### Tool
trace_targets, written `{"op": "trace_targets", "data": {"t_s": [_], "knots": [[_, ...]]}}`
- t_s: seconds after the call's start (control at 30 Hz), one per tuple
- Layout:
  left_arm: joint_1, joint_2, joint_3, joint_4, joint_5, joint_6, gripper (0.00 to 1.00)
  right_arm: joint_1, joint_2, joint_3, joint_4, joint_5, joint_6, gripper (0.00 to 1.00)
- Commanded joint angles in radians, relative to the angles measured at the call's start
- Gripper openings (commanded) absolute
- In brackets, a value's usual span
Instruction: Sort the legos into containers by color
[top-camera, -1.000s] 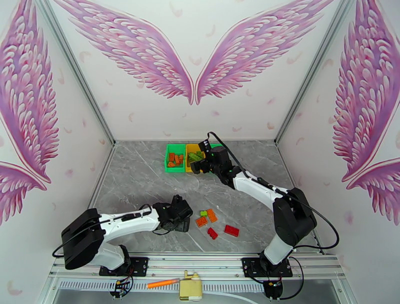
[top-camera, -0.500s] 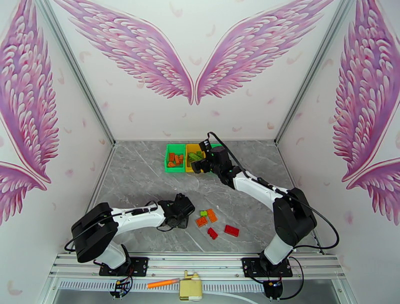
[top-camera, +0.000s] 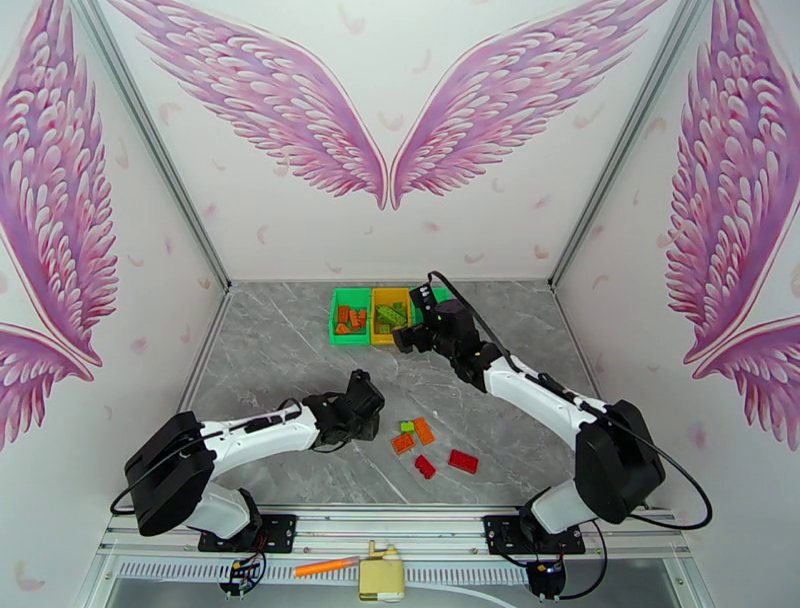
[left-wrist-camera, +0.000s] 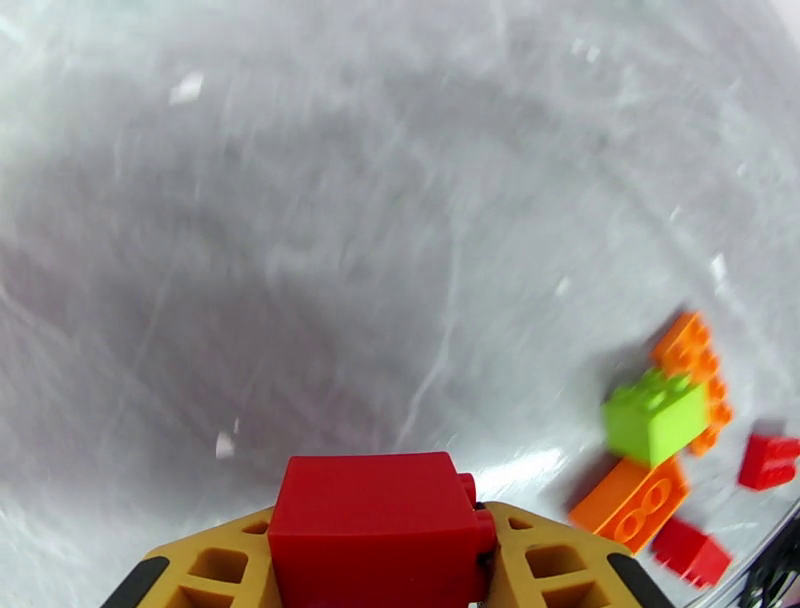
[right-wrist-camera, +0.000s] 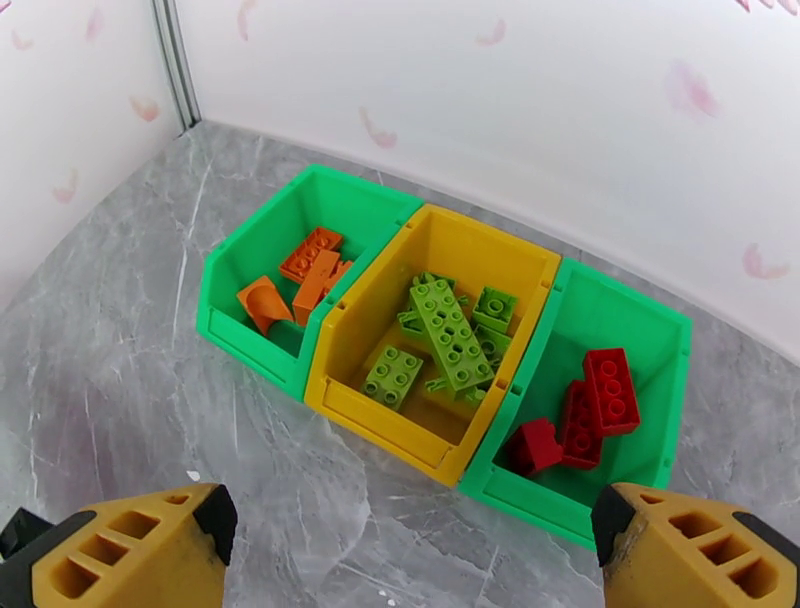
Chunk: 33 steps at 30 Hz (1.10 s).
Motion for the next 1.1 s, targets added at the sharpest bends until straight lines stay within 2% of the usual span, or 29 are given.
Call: {"op": "trace_targets", "data": {"t_s": [0.0,0.2,0.33,0.5,0.63,0.87,0.93,1.07], "knots": [[0.06,0.0,0.072,0.129,0.012,0.128,0.43,-0.014,-0.08,-0.052,-0.013,-0.017,-0.022,1.0],[0.144,0.07,0.179,0.235,0.049,0.273,0.43,-0.045,-0.217,-0.126,-0.04,-0.087,-0.022,1.0],[0.189,0.153,0.28,0.291,0.061,0.37,0.43,-0.059,-0.287,-0.172,-0.056,-0.083,-0.008,1.0],[0.226,0.269,0.422,0.369,0.128,0.441,0.43,-0.077,-0.35,-0.218,-0.073,-0.063,-0.004,1.0],[0.249,0.385,0.563,0.432,0.186,0.442,0.43,-0.096,-0.37,-0.243,-0.075,-0.061,0.014,1.0],[0.274,0.577,0.681,0.644,0.289,0.356,0.43,-0.149,-0.38,-0.264,-0.064,-0.134,0.062,1.0],[0.273,0.641,0.742,0.661,0.314,0.353,0.43,-0.161,-0.374,-0.263,-0.062,-0.148,0.069,1.0],[0.275,0.77,0.894,0.593,0.314,0.347,0.43,-0.18,-0.365,-0.265,-0.057,-0.164,0.075,1.0]]}}
